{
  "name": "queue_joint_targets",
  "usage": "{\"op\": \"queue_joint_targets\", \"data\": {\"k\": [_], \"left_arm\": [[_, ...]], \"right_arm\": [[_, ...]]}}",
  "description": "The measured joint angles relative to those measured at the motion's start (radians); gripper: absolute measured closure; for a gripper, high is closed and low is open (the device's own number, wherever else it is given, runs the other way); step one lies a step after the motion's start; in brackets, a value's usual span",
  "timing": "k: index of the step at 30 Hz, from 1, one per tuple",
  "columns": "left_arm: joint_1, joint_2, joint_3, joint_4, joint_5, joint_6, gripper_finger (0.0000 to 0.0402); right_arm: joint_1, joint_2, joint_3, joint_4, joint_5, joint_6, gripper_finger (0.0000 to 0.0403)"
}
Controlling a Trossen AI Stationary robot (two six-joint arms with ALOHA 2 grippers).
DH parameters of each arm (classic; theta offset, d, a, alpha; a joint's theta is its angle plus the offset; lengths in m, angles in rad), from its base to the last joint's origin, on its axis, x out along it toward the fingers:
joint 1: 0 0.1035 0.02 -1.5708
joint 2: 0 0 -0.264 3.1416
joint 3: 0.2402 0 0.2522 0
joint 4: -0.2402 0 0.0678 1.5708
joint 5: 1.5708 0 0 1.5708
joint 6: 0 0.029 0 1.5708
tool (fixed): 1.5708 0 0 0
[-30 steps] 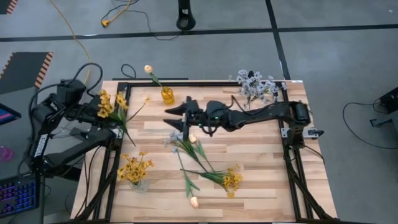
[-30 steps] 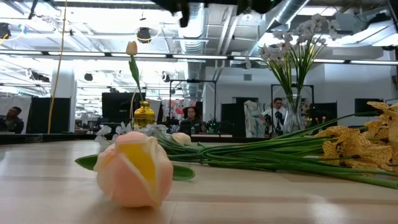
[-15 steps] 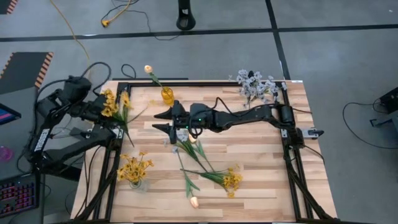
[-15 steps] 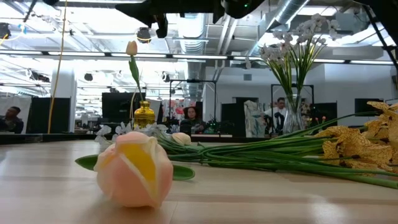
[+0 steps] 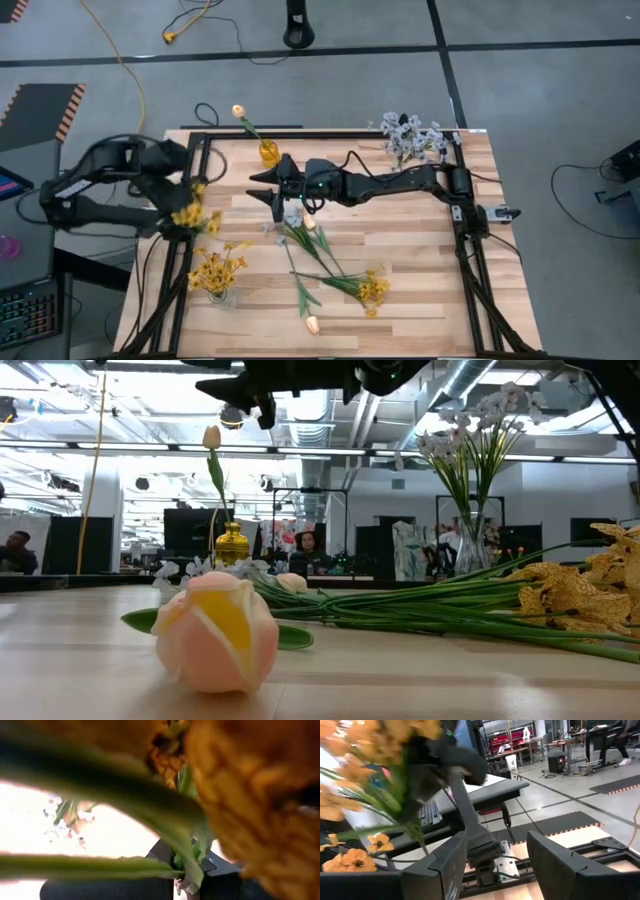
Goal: Sort flowers into vase by color
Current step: Put the top yellow flowers into the bottom transparent vase
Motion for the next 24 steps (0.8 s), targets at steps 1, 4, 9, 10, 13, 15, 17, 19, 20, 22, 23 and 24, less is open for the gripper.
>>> {"op": "queue_joint_targets", "data": {"k": [1,4,9,10,13,15,17,19,20,22,23,24], "left_arm": [[-0.039,0.001,0.015,-0.003,-0.021,0.003,0.0399],[-0.110,-0.001,0.072,-0.007,-0.060,0.009,0.0399],[-0.145,-0.008,0.167,-0.009,0.002,-0.026,0.0399],[-0.146,-0.008,0.186,-0.008,0.014,-0.042,0.0399],[-0.146,-0.008,0.205,0.038,0.071,-0.116,0.0399],[-0.146,-0.005,0.205,0.068,0.122,-0.161,0.0399],[-0.146,0.002,0.205,0.088,0.140,-0.196,0.0399],[-0.146,0.010,0.205,0.113,0.141,-0.221,0.0399],[-0.146,0.015,0.205,0.128,0.145,-0.229,0.0399],[-0.146,0.029,0.205,0.165,0.179,-0.236,0.0399],[-0.149,0.038,0.205,0.183,0.197,-0.237,0.0399],[-0.154,0.046,0.205,0.193,0.208,-0.238,0.0399]], "right_arm": [[0.000,0.000,0.000,-0.002,0.000,0.000,0.0168],[0.002,0.000,0.000,-0.001,0.016,0.000,0.0168],[0.008,0.000,0.000,-0.001,0.058,0.000,0.0168],[0.008,0.000,0.000,-0.001,0.059,0.000,0.0168],[0.008,0.000,0.000,-0.001,0.059,0.000,0.0168],[0.008,0.000,0.000,-0.001,0.059,0.000,0.0168],[0.008,-0.001,0.000,-0.001,0.059,-0.001,0.0168],[0.008,-0.001,0.000,-0.001,0.059,-0.001,0.0168],[0.008,-0.001,0.000,-0.001,0.059,-0.001,0.0168],[0.008,-0.001,0.000,-0.001,0.059,-0.002,0.0168],[0.008,-0.001,0.000,-0.001,0.058,-0.003,0.0168],[0.008,-0.001,0.000,-0.001,0.058,-0.003,0.0168]]}}
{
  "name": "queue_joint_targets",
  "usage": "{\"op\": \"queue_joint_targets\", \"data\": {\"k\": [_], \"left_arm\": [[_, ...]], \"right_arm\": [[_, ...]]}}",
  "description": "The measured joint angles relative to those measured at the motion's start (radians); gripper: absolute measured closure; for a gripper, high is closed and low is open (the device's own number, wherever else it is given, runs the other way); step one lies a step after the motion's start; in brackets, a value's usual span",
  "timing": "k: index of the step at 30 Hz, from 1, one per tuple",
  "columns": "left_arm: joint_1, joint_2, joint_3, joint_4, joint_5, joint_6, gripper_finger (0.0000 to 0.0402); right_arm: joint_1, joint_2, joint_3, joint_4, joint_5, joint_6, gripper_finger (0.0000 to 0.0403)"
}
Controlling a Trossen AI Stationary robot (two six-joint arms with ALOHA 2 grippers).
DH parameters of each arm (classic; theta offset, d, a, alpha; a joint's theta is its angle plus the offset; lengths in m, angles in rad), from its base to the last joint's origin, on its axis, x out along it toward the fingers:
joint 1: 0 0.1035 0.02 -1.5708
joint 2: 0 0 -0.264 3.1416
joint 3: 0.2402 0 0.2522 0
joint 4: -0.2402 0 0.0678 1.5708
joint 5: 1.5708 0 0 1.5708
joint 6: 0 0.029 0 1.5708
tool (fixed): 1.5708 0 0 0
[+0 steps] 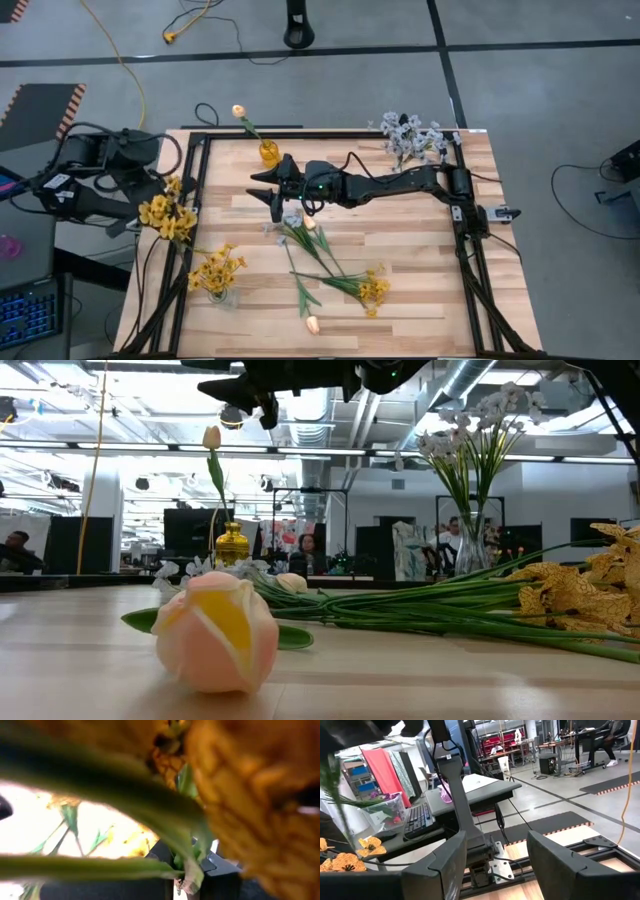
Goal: Sort flowers into vase by color
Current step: Put the top yellow flowers into the bottom transparent vase
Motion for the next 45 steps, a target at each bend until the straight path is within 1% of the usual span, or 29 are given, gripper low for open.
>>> {"op": "queue_joint_targets", "data": {"k": [6,8,10,12,15,16,21,25,28,32,37,41,45], "left_arm": [[-0.071,0.047,-0.001,0.040,-0.051,-0.026,0.0400],[-0.104,0.055,-0.001,0.081,-0.053,-0.057,0.0400],[-0.137,0.054,-0.001,0.122,-0.081,-0.101,0.0400],[-0.171,0.046,-0.001,0.148,-0.146,-0.162,0.0400],[-0.231,0.016,-0.002,0.171,-0.279,-0.259,0.0400],[-0.255,0.001,-0.012,0.206,-0.321,-0.297,0.0400],[-0.374,-0.060,-0.119,0.359,-0.396,-0.423,0.0400],[-0.457,-0.072,-0.209,0.418,-0.486,-0.479,0.0400],[-0.526,-0.071,-0.233,0.442,-0.545,-0.502,0.0400],[-0.631,-0.092,-0.241,0.446,-0.688,-0.548,0.0400],[-0.775,-0.104,-0.243,0.443,-0.905,-0.629,0.0400],[-0.899,-0.097,-0.243,0.404,-1.058,-0.711,0.0400],[-1.008,-0.079,-0.243,0.378,-1.178,-0.797,0.0400]], "right_arm": [[0.000,0.000,0.000,0.000,-0.003,0.000,0.0168],[0.000,0.000,0.000,0.000,-0.004,0.000,0.0168],[0.000,0.000,0.000,0.000,-0.004,0.000,0.0168],[0.000,0.000,0.000,0.000,-0.005,0.000,0.0168],[0.000,0.000,0.000,0.000,-0.005,0.000,0.0168],[0.000,0.000,0.000,0.000,-0.005,0.000,0.0168],[0.000,0.000,0.000,-0.001,-0.006,0.000,0.0168],[0.000,0.000,0.000,-0.001,-0.007,0.000,0.0168],[0.002,-0.001,0.000,0.000,-0.008,0.000,0.0168],[0.006,-0.001,0.000,0.000,-0.011,0.000,0.0168],[0.011,-0.001,0.000,-0.001,-0.012,0.000,0.0168],[0.011,-0.001,0.000,-0.001,-0.012,0.000,0.0168],[0.011,-0.001,0.000,-0.001,-0.012,0.000,0.0168]]}}
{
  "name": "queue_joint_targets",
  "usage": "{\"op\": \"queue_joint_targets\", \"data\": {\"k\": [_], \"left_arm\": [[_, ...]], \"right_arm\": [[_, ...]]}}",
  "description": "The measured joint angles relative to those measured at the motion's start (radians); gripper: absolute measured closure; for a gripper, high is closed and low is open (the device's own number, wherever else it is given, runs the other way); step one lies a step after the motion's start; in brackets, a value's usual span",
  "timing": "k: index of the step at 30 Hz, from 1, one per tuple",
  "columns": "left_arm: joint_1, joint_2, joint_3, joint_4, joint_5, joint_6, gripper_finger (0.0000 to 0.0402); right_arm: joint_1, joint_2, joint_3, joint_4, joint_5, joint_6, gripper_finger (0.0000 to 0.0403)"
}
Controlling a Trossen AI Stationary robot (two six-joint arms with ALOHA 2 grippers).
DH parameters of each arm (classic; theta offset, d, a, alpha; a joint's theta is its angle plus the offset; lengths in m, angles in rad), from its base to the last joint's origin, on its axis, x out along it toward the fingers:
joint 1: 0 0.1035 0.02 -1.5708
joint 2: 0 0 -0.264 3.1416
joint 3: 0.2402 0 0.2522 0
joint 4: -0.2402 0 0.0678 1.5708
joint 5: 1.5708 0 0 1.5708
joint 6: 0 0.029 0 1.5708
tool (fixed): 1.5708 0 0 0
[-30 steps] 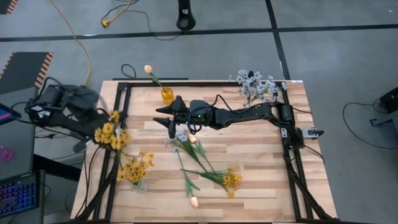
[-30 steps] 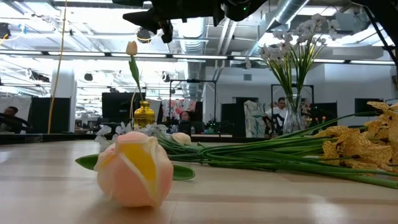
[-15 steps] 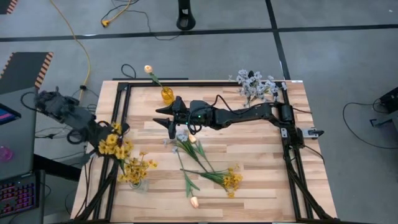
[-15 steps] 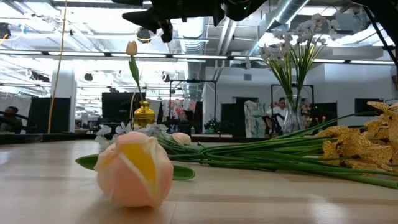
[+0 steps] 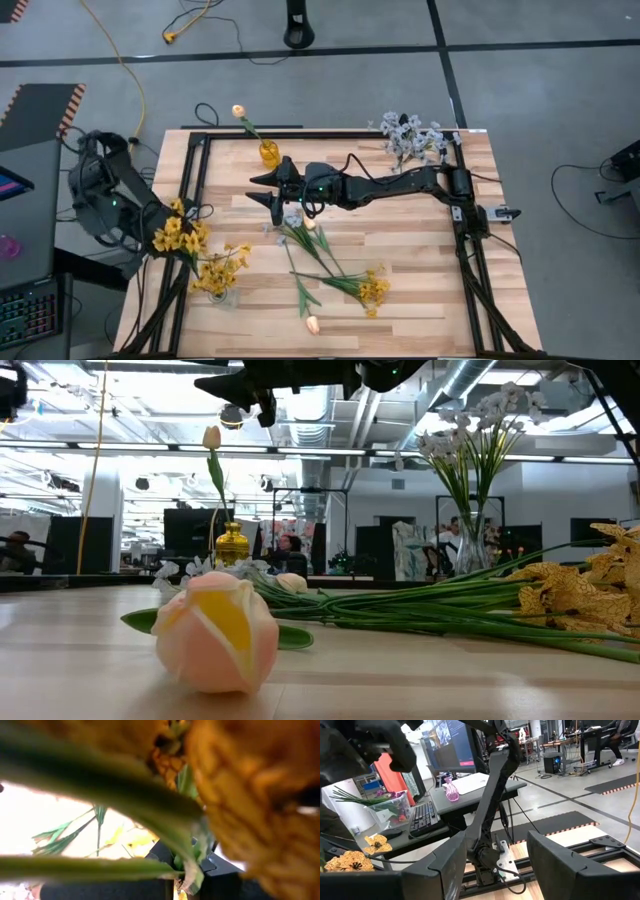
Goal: Sort flowers into vase by color
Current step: Put the top yellow flowers into the bottom transparent vase
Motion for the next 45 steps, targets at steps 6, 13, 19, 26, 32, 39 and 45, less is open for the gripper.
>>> {"op": "queue_joint_targets", "data": {"k": [6,13,19,26,32,39,45], "left_arm": [[-0.136,0.012,0.000,-0.003,-0.142,-0.057,0.0400],[-0.224,0.076,0.000,-0.025,-0.267,-0.137,0.0400],[-0.277,0.148,0.000,-0.063,-0.353,-0.235,0.0400],[-0.361,0.212,0.000,-0.117,-0.483,-0.372,0.0400],[-0.415,0.265,0.000,-0.200,-0.564,-0.498,0.0400],[-0.438,0.323,0.000,-0.248,-0.601,-0.582,0.0399],[-0.438,0.365,0.000,-0.256,-0.602,-0.607,0.0399]], "right_arm": [[0.001,0.000,0.000,0.000,0.000,0.000,0.0168],[0.006,0.000,0.000,0.000,0.000,0.000,0.0168],[0.006,0.000,0.000,0.000,0.000,0.000,0.0168],[0.007,0.000,0.000,0.000,0.000,0.000,0.0168],[0.006,0.000,0.000,0.000,-0.020,0.000,0.0168],[0.006,0.000,0.000,0.000,-0.022,0.000,0.0168],[0.006,0.000,0.000,0.000,-0.022,0.000,0.0168]]}}
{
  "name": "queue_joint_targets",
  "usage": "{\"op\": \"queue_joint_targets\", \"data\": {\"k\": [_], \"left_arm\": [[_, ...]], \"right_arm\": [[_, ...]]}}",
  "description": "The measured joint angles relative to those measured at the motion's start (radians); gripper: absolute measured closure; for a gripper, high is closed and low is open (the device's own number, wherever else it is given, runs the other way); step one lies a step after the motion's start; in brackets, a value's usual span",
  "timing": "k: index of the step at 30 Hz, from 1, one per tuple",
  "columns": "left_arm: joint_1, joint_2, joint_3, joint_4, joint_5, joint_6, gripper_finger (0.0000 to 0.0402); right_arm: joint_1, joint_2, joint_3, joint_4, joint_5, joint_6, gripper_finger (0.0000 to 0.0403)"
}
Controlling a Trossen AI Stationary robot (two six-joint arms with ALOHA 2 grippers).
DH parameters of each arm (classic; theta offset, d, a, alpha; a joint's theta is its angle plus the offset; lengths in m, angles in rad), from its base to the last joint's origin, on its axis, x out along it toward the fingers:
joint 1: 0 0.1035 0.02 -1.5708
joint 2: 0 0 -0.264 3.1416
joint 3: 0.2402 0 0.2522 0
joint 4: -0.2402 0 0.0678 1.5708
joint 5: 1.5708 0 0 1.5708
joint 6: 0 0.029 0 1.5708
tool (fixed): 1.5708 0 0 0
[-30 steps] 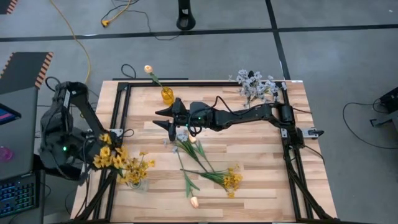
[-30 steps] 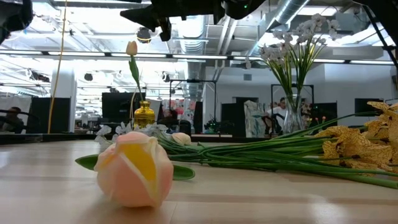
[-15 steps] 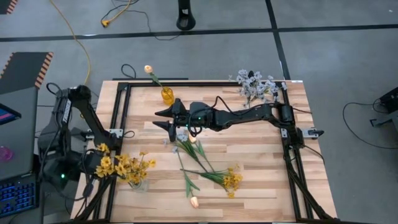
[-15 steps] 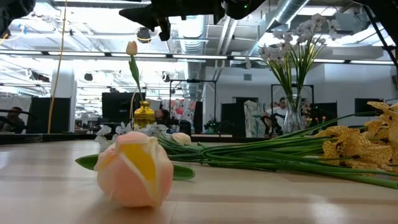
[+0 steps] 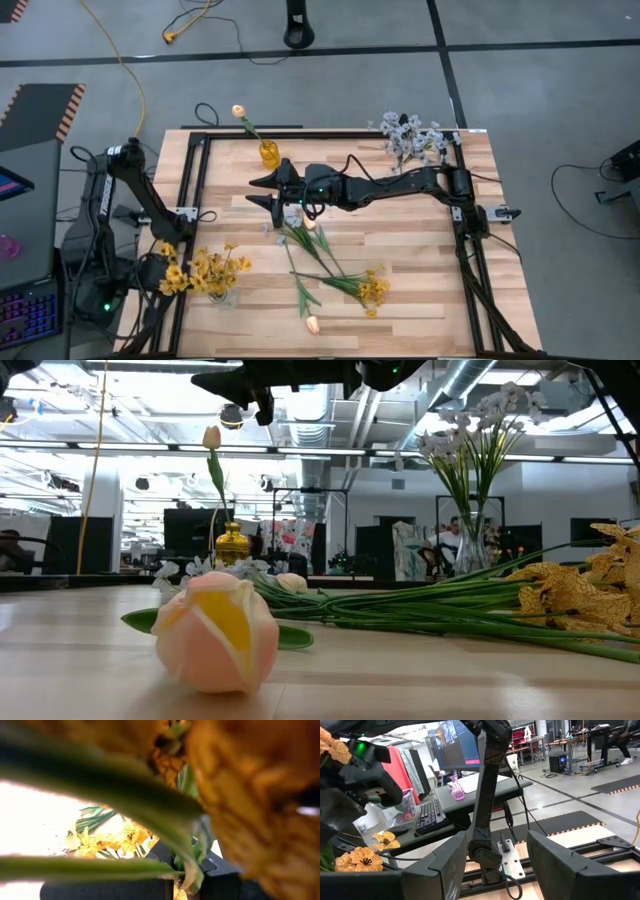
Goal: Sort flowers into vase by color
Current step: Put the top yellow flowers into the bottom transparent vase
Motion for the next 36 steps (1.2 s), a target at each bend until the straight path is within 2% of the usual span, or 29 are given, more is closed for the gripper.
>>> {"op": "queue_joint_targets", "data": {"k": [9,15,31,36], "left_arm": [[0.000,0.052,0.000,-0.039,-0.002,-0.015,0.0399],[0.000,0.088,0.000,-0.097,-0.002,-0.093,0.0399],[0.001,0.190,0.000,-0.103,-0.005,-0.167,0.0399],[0.004,0.223,0.000,-0.111,0.025,-0.195,0.0399]], "right_arm": [[0.000,0.000,0.000,0.000,0.000,0.000,0.0168],[0.000,0.000,0.000,0.000,0.000,0.000,0.0168],[0.000,0.000,0.000,0.000,-0.001,-0.001,0.0168],[0.000,0.000,0.000,0.000,-0.001,-0.001,0.0168]]}}
